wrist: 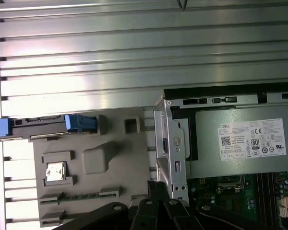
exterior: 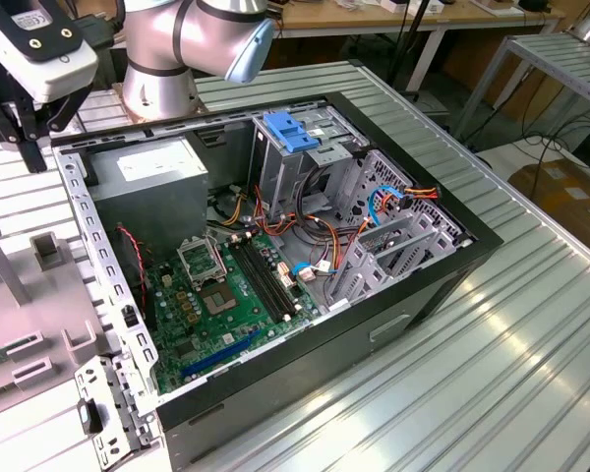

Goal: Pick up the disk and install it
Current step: 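Reach for the disk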

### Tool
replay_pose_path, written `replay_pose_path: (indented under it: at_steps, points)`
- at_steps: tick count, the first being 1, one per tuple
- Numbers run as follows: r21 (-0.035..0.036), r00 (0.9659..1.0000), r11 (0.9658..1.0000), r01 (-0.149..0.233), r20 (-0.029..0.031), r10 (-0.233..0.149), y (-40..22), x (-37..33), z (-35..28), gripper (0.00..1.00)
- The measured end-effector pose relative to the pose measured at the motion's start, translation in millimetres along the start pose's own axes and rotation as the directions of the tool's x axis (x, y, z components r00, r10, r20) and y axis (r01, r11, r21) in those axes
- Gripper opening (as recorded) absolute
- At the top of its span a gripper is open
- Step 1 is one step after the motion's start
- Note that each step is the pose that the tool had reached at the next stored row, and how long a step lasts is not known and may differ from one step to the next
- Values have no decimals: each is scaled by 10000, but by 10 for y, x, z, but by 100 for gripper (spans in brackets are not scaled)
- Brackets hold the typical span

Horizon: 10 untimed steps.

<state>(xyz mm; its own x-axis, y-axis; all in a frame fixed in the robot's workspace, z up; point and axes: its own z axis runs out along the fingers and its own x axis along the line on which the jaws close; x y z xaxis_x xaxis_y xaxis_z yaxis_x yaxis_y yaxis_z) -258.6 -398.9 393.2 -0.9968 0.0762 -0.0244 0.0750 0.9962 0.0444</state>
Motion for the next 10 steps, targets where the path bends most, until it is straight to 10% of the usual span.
replay_pose_path:
  at_steps: [10]
  points:
    - [0, 10000, 10000, 1, 0, -1, -3, 45, 1, 11]
